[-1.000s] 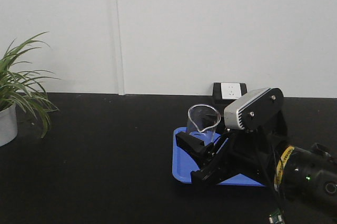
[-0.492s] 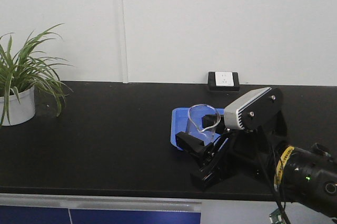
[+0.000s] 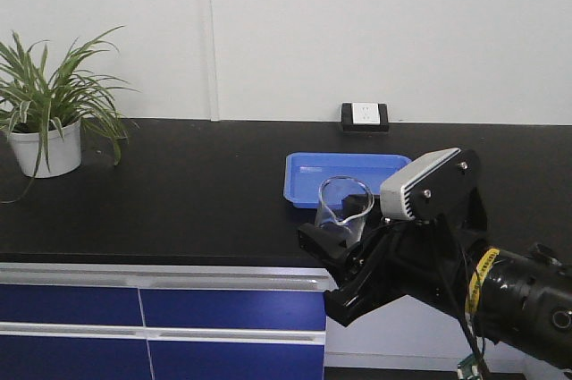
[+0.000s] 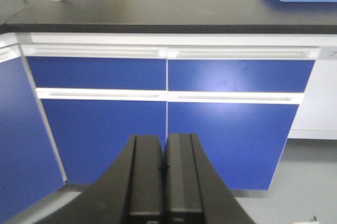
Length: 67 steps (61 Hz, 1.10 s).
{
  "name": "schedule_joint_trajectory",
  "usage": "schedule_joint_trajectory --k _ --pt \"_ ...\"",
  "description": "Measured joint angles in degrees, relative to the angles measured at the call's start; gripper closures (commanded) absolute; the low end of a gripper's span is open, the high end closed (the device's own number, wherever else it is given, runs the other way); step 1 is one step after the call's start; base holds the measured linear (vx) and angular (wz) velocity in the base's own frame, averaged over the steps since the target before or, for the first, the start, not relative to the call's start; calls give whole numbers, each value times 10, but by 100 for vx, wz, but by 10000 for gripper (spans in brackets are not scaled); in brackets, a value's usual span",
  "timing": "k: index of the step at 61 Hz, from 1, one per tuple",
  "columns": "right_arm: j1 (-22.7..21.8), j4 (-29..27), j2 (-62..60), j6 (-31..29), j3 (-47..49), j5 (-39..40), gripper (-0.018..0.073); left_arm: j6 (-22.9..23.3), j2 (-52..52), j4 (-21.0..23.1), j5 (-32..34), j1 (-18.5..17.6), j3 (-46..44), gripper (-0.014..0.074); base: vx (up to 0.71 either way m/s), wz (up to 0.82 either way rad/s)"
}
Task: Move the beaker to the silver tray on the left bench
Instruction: 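Keep holding the beaker while the base turns toward the silver tray bench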
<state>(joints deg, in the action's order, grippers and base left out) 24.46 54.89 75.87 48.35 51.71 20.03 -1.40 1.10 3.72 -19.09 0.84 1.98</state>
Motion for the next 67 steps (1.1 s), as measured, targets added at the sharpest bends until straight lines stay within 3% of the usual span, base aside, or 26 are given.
schedule_joint_trajectory --k 38,67 --pt "0 0 0 0 0 0 571 0 0 0 0 0 0 595 -17 28" --pt "0 0 0 0 0 0 571 0 0 0 0 0 0 595 -1 69"
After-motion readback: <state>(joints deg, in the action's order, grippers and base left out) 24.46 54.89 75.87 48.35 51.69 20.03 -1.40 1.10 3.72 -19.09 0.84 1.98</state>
